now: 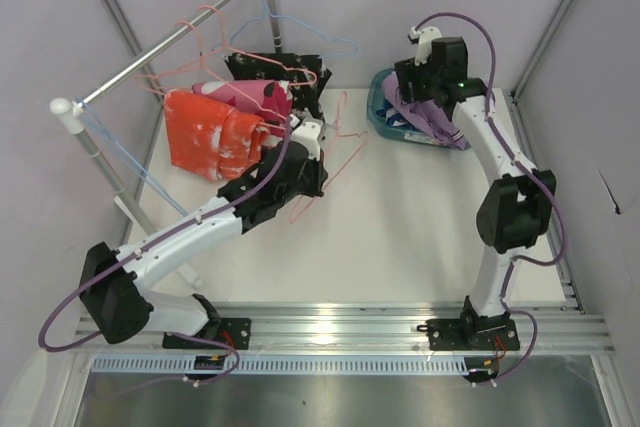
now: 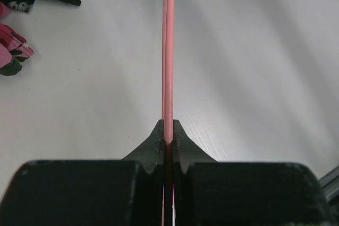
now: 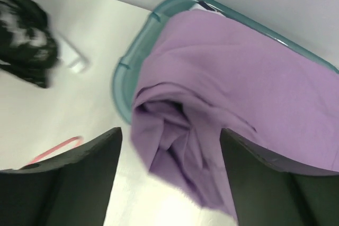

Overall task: Remove the trousers from the hanger
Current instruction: Place the trousers into the basket

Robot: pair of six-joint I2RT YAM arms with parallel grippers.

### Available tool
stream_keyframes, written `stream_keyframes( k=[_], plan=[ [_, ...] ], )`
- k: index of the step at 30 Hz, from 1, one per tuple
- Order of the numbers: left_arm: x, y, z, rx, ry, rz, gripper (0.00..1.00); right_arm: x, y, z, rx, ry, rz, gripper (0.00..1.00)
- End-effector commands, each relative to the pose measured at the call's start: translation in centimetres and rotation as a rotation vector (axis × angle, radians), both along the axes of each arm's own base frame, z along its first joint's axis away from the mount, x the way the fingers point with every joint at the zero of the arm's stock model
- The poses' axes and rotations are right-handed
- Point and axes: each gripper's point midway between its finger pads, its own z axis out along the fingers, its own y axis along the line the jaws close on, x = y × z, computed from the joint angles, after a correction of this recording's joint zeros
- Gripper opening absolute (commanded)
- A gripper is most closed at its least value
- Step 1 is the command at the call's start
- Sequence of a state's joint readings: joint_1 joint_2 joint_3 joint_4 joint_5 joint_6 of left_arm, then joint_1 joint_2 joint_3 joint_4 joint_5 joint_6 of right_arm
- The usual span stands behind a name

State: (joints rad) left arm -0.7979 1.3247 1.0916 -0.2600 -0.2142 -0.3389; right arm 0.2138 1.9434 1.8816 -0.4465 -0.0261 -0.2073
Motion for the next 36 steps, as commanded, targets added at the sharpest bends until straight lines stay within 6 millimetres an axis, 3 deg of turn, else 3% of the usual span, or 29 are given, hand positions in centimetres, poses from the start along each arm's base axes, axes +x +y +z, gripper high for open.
stream_keyframes(
  k=[1, 3, 7, 9, 10, 13, 14, 17, 25, 26, 27, 30, 31, 33, 36],
  plan=[
    [0.0, -0.4, 3.1, -0.077, -0.077, -0.033, 0.00, -4.9, 0.8, 6.5, 0.167, -0.013, 0.003, 0.82],
    [0.0, -0.4, 3.4, -0.085, -0.082, -0.037, 0.00, -6.8, 0.1, 7.5, 0.231, 0.004, -0.044, 0.99],
    [-0.4, -0.4, 3.6, -0.111, -0.083, -0.044, 0.00, -9.0, -3.2, 6.8, 0.461, 0.078, -0.227, 0.99],
    [-0.7, -0.6, 4.0, -0.135, -0.082, -0.053, 0.00, -8.9, -6.3, 6.4, 0.620, 0.065, -0.357, 0.99],
    [-0.9, -0.6, 3.6, -0.134, -0.073, -0.057, 0.00, -10.5, -7.0, 4.1, 0.754, 0.119, -0.448, 0.99],
    [-1.1, -0.6, 3.9, -0.155, -0.073, -0.061, 0.00, -11.3, -10.1, 3.1, 0.990, 0.042, -0.629, 0.99],
    [-1.2, -0.6, 3.9, -0.158, -0.074, -0.060, 0.00, -12.6, -10.5, 1.4, 1.013, 0.049, -0.670, 0.99],
    [-1.4, -0.4, 4.0, -0.170, -0.076, -0.061, 0.00, -13.5, -11.8, -0.7, 1.076, 0.026, -0.780, 0.99],
    [-1.7, -0.2, 4.1, -0.180, -0.077, -0.055, 0.00, -12.3, -12.8, -5.8, 1.252, -0.036, -0.889, 0.97],
    [-1.7, -0.1, 4.0, -0.177, -0.076, -0.050, 0.00, -11.6, -13.5, -5.3, 1.271, -0.102, -0.883, 0.97],
    [-1.7, 0.0, 4.2, -0.182, -0.080, -0.045, 0.00, -11.4, -13.5, -6.5, 1.283, -0.094, -0.897, 0.97],
    [-1.7, 0.4, 3.9, -0.173, -0.074, -0.029, 0.00, -10.1, -13.5, -6.3, 1.320, -0.132, -0.851, 0.96],
    [-1.7, 0.5, 3.7, -0.166, -0.068, -0.026, 0.00, -9.5, -13.5, -7.3, 1.316, -0.120, -0.854, 0.96],
    [-1.7, 0.6, 3.7, -0.165, -0.068, -0.019, 0.00, -8.6, -13.6, -6.9, 1.335, -0.153, -0.828, 0.93],
    [-1.5, 0.5, 3.5, -0.159, -0.059, -0.014, 0.00, -7.2, -13.6, -7.9, 1.355, -0.158, -0.825, 0.89]
  ],
)
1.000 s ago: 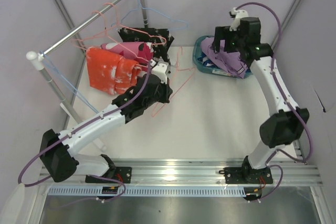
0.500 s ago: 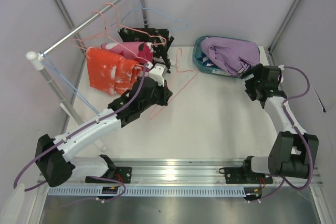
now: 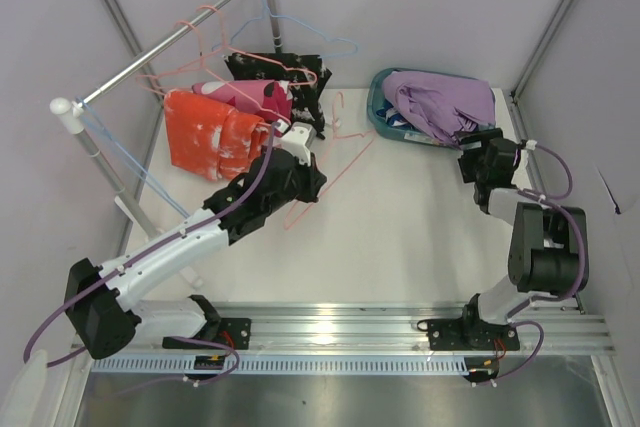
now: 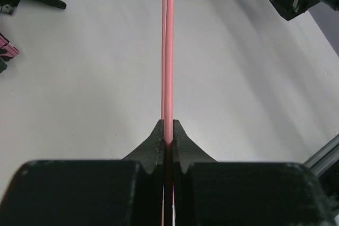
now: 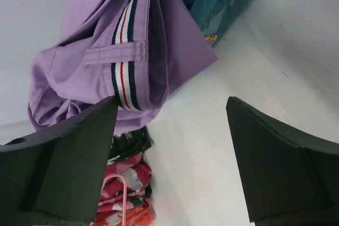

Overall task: Remove the trousers from the hanger
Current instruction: Place the trousers into the basket

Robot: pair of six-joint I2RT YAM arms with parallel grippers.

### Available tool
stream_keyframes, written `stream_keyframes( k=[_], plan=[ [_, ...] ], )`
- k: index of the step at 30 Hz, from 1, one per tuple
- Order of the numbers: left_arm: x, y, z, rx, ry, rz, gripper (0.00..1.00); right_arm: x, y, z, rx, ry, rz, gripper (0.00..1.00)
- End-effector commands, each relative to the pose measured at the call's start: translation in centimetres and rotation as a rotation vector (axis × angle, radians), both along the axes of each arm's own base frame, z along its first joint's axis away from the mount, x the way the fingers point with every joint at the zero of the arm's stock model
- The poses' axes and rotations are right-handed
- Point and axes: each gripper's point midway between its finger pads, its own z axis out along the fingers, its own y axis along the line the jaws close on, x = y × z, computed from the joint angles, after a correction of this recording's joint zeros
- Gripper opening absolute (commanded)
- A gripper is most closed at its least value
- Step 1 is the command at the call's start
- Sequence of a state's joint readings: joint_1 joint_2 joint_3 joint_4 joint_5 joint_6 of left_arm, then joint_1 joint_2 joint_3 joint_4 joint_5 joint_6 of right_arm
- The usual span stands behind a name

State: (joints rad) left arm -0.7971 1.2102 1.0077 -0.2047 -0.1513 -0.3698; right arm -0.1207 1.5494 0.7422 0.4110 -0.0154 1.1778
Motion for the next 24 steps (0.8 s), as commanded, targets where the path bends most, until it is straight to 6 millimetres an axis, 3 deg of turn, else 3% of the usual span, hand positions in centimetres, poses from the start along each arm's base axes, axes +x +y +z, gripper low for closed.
stream_keyframes(
  k=[1, 3, 6, 9, 11, 14, 15, 16, 17, 18, 21, 22, 24],
  plan=[
    [0.4, 0.2, 1.9, -0.055, -0.030, 0.029, 0.00, 3.2, -0.7, 3.1, 0.011, -0.168, -0.037, 0.87],
    [0.4, 0.2, 1.7, -0.044, -0.019, 0.028, 0.00, 3.8, -0.8, 2.6, 0.017, -0.165, -0.040, 0.84],
    [0.5, 0.4, 1.5, -0.030, -0.011, 0.038, 0.00, 4.7, -0.9, 2.5, 0.016, -0.178, -0.040, 0.70],
    [0.6, 0.6, 1.6, -0.023, -0.012, 0.052, 0.00, 5.8, -0.6, 3.6, -0.009, -0.209, -0.004, 0.50],
    [0.7, 0.7, 1.6, -0.020, -0.015, 0.057, 0.00, 6.7, -0.6, 4.9, -0.043, -0.233, 0.015, 0.26],
    [0.8, 0.5, 1.7, -0.019, -0.013, 0.056, 0.00, 7.5, -0.5, 5.9, -0.089, -0.226, 0.047, 0.06],
    [0.9, 0.5, 1.7, -0.019, -0.013, 0.056, 0.00, 8.1, -0.5, 7.6, -0.106, -0.254, 0.055, 0.03],
    [0.9, 0.5, 1.7, -0.020, -0.011, 0.055, 0.00, 8.1, -0.5, 7.7, -0.122, -0.236, 0.062, 0.00],
    [0.8, 0.5, 1.6, -0.020, -0.011, 0.055, 0.00, 8.3, -0.6, 8.5, -0.143, -0.240, 0.063, 0.00],
    [0.8, 0.5, 1.6, -0.020, -0.011, 0.055, 0.00, 8.6, -0.7, 10.5, -0.202, -0.267, 0.068, 0.00],
    [0.8, 0.4, 1.6, -0.020, -0.011, 0.050, 0.00, 9.0, -1.2, 12.5, -0.350, -0.257, 0.083, 0.00],
    [0.8, 0.5, 1.7, -0.021, -0.013, 0.051, 0.00, 9.6, -1.3, 14.3, -0.388, -0.270, 0.091, 0.00],
    [0.7, 0.4, 1.6, -0.020, -0.012, 0.045, 0.00, 10.2, -1.0, 16.0, -0.445, -0.295, 0.144, 0.00]
  ],
)
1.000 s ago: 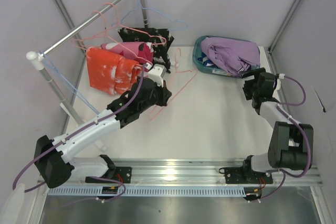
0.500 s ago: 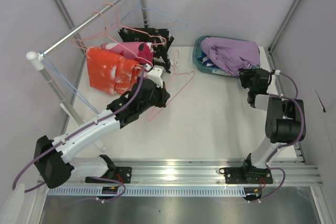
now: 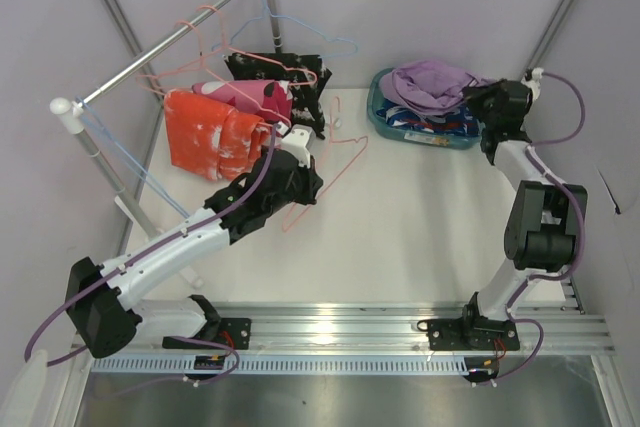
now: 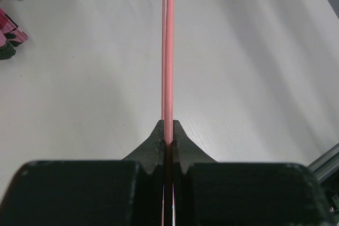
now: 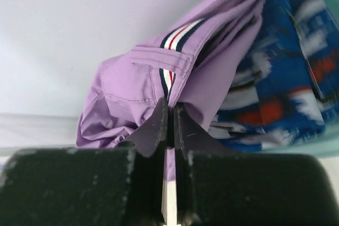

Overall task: Remove the trousers from the hanger
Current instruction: Place the trousers into the basket, then pass the hanger from the left arm to the right

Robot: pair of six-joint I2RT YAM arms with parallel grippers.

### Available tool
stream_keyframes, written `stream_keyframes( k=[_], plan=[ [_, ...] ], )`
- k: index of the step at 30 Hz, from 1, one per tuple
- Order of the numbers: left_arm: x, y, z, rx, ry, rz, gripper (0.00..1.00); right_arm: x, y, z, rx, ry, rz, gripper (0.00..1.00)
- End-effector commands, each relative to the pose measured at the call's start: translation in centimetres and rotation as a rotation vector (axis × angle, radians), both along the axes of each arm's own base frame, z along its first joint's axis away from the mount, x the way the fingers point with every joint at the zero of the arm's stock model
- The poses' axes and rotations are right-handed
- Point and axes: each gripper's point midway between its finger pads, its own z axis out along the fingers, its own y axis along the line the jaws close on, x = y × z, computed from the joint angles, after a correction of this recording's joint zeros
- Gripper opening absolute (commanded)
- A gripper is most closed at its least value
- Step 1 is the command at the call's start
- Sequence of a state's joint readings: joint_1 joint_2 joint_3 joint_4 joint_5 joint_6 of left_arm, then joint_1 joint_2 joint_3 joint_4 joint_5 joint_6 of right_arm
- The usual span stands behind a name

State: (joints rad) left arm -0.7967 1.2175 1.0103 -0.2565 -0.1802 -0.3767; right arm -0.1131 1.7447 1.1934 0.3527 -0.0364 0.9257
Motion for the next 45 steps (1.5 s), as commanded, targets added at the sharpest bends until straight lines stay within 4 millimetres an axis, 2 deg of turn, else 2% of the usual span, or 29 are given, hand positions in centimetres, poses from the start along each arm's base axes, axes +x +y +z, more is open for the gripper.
stream_keyframes(
  k=[1, 3, 4, 6, 8, 10, 11, 15, 18, 19, 21, 22, 23, 24, 26, 27, 28, 30, 31, 33, 34, 36, 37, 39, 40, 42, 43, 44, 45],
  plan=[
    [0.8, -0.4, 2.9, -0.064, -0.050, 0.015, 0.00, 1.6, -0.1, 7.9, -0.242, -0.145, 0.073, 0.00],
    [0.8, -0.4, 2.9, -0.067, -0.052, 0.015, 0.00, 2.1, 0.5, 8.1, -0.278, -0.152, 0.141, 0.00],
    [0.8, -0.4, 3.0, -0.069, -0.054, 0.015, 0.00, 2.6, 0.5, 6.6, -0.290, -0.114, 0.166, 0.00],
    [0.7, -0.4, 3.0, -0.076, -0.053, 0.018, 0.00, 2.7, 0.1, 4.9, -0.290, -0.080, 0.196, 0.00],
    [0.7, -0.4, 3.3, -0.085, -0.055, 0.018, 0.00, 2.5, -0.7, 0.9, -0.284, -0.003, 0.197, 0.00],
    [0.5, -0.3, 3.4, -0.091, -0.057, 0.015, 0.00, 2.1, -2.1, -1.2, -0.266, 0.031, 0.185, 0.00],
    [0.4, -0.3, 3.5, -0.091, -0.058, 0.013, 0.00, 1.7, -2.4, -3.0, -0.251, 0.059, 0.189, 0.00],
    [0.1, -0.1, 3.6, -0.081, -0.059, -0.003, 0.00, 1.4, -3.0, -5.0, -0.257, 0.113, 0.224, 0.00],
    [-0.2, -0.3, 4.4, -0.095, -0.067, -0.024, 0.00, 1.4, -2.3, -5.8, -0.252, 0.155, 0.291, 0.12],
    [-0.4, -0.4, 4.7, -0.097, -0.070, -0.035, 0.00, 1.3, -1.9, -5.8, -0.246, 0.162, 0.308, 0.23],
    [-0.8, -0.8, 5.4, -0.109, -0.074, -0.072, 0.00, 0.4, -1.3, -5.1, -0.260, 0.184, 0.329, 0.40],
    [-1.1, -0.8, 5.3, -0.094, -0.073, -0.091, 0.00, -0.1, -1.2, -4.8, -0.278, 0.199, 0.325, 0.56],
    [-1.4, -0.9, 5.6, -0.092, -0.074, -0.110, 0.00, -0.6, -1.2, -4.3, -0.307, 0.214, 0.305, 0.63],
    [-1.8, -1.2, 6.6, -0.102, -0.084, -0.144, 0.00, -2.1, -1.0, -2.9, -0.336, 0.232, 0.303, 0.73],
    [-2.6, -1.0, 6.7, -0.068, -0.088, -0.187, 0.00, -3.9, -1.0, -1.6, -0.351, 0.240, 0.292, 0.80],
    [-2.7, -1.1, 7.6, -0.068, -0.106, -0.201, 0.00, -5.2, -1.1, -1.2, -0.347, 0.263, 0.285, 0.84],
    [-3.0, -0.9, 7.8, -0.046, -0.119, -0.217, 0.00, -6.7, -1.1, 1.1, -0.359, 0.235, 0.271, 0.85],
    [-3.2, -0.2, 8.4, -0.023, -0.130, -0.206, 0.00, -9.1, -0.6, 2.5, -0.357, 0.251, 0.278, 0.87],
    [-3.2, 0.1, 8.6, -0.018, -0.134, -0.193, 0.00, -10.8, 0.0, 4.7, -0.374, 0.212, 0.276, 0.88],
    [-3.3, 0.4, 9.0, -0.022, -0.136, -0.180, 0.00, -12.9, 1.6, 5.7, -0.381, 0.200, 0.304, 0.89],
    [-3.4, 0.4, 9.1, -0.028, -0.135, -0.181, 0.00, -14.4, 2.3, 7.7, -0.385, 0.154, 0.302, 0.89],
    [-3.5, 0.1, 9.6, -0.056, -0.138, -0.183, 0.00, -16.1, 4.2, 8.2, -0.372, 0.123, 0.342, 0.88],
    [-3.7, -0.2, 9.8, -0.079, -0.130, -0.178, 0.00, -17.0, 6.2, 8.7, -0.366, 0.096, 0.393, 0.88],
    [-3.6, -0.7, 10.4, -0.122, -0.125, -0.155, 0.00, -18.9, 8.5, 10.1, -0.348, 0.037, 0.434, 0.88],
    [-3.8, -1.1, 10.2, -0.128, -0.117, -0.150, 0.00, -19.9, 11.0, 10.5, -0.339, 0.012, 0.495, 0.88],
    [-3.2, -1.0, 10.4, -0.144, -0.117, -0.073, 0.00, -21.6, 13.1, 12.0, -0.302, -0.041, 0.533, 0.87],
    [-3.3, -1.5, 10.4, -0.150, -0.117, -0.062, 0.00, -22.7, 15.2, 12.5, -0.290, -0.065, 0.588, 0.86],
    [-2.9, -1.4, 10.4, -0.148, -0.123, -0.023, 0.00, -23.5, 15.7, 13.8, -0.284, -0.111, 0.580, 0.86],
    [-3.2, -1.9, 10.6, -0.169, -0.117, -0.018, 0.00, -24.1, 16.5, 14.2, -0.259, -0.128, 0.589, 0.84]
  ],
)
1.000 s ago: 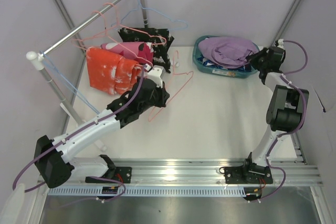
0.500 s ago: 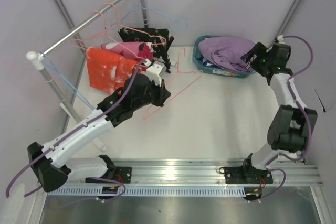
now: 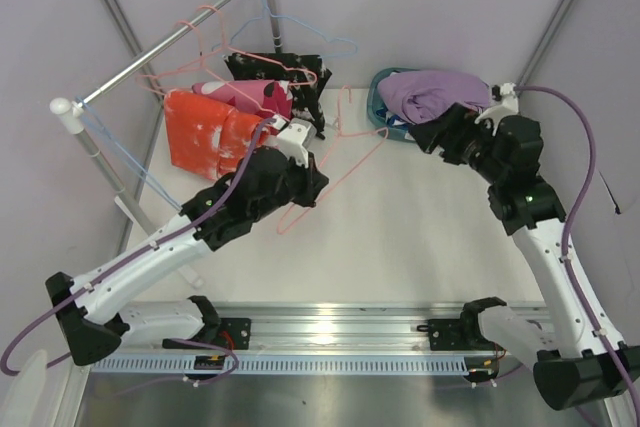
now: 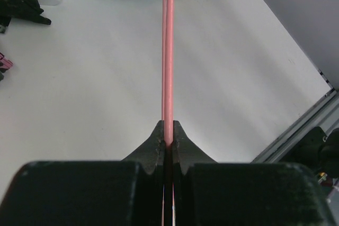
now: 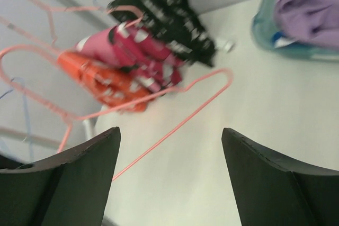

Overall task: Remove the trousers from the hanger
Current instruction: Pass the hanger from the left arm to the right

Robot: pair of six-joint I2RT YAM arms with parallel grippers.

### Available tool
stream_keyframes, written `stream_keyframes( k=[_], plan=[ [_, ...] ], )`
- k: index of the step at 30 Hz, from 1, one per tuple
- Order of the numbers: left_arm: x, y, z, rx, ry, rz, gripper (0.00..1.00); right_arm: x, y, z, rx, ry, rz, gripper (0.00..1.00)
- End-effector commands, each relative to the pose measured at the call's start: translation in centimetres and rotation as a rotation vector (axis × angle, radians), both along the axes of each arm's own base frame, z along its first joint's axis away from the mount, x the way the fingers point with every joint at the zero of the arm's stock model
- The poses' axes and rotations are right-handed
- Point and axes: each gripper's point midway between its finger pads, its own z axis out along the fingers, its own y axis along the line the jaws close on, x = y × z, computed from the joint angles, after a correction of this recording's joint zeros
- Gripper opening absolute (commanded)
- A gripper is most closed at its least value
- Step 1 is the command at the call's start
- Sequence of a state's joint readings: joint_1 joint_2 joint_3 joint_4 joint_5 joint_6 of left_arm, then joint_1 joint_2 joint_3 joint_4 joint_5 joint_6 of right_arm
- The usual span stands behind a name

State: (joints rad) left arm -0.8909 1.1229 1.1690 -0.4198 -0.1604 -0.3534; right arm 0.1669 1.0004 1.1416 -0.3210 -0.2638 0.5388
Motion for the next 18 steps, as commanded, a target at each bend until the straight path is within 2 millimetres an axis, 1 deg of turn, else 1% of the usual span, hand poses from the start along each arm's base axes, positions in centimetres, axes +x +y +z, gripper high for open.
stream_keyframes(
  k=[1, 2, 3, 4, 5, 6, 7, 8, 9, 13, 14, 16, 17, 18],
  plan=[
    [0.9, -1.2, 3.8, -0.140, -0.050, 0.105, 0.00, -2.3, 2.8, 1.9, 0.100, -0.026, 0.037, 0.83],
    [1.2, -1.3, 3.6, -0.140, -0.051, 0.128, 0.00, -2.9, 3.8, 2.4, 0.117, -0.039, 0.036, 0.82],
    [0.9, -1.8, 3.8, -0.155, -0.047, 0.125, 0.00, -3.5, 4.2, 3.2, 0.146, -0.056, 0.038, 0.81],
    [0.9, -2.1, 3.7, -0.159, -0.047, 0.130, 0.00, -3.9, 4.8, 3.3, 0.154, -0.062, 0.045, 0.80],
    [1.0, -2.4, 3.8, -0.169, -0.048, 0.134, 0.00, -4.6, 5.7, 3.5, 0.168, -0.066, 0.066, 0.78],
    [0.7, -2.7, 3.8, -0.178, -0.043, 0.133, 0.00, -4.6, 5.3, 3.8, 0.192, -0.067, 0.016, 0.76],
    [0.8, -2.9, 4.0, -0.192, -0.045, 0.132, 0.00, -4.6, 5.4, 3.5, 0.199, -0.062, -0.001, 0.76],
    [0.7, -3.0, 3.9, -0.200, -0.039, 0.135, 0.00, -5.3, 6.1, 3.6, 0.208, -0.058, 0.018, 0.76],
    [0.6, -3.2, 4.0, -0.206, -0.038, 0.130, 0.00, -5.2, 6.1, 3.5, 0.213, -0.056, -0.003, 0.76],
    [0.8, -3.6, 4.7, -0.203, -0.068, 0.119, 0.00, -6.0, 7.9, 2.9, 0.217, -0.028, 0.010, 0.76],
    [0.9, -3.7, 5.3, -0.202, -0.083, 0.121, 0.00, -6.1, 8.1, 2.8, 0.215, -0.026, 0.005, 0.77],
    [1.2, -3.8, 5.1, -0.192, -0.086, 0.132, 0.00, -6.4, 8.4, 2.8, 0.212, -0.026, -0.007, 0.77],
    [1.3, -3.8, 5.2, -0.195, -0.088, 0.136, 0.00, -6.4, 8.3, 3.1, 0.217, -0.037, -0.012, 0.77],
    [1.3, -4.1, 5.0, -0.192, -0.082, 0.138, 0.00, -6.4, 8.2, 3.1, 0.216, -0.041, -0.021, 0.78]
  ],
)
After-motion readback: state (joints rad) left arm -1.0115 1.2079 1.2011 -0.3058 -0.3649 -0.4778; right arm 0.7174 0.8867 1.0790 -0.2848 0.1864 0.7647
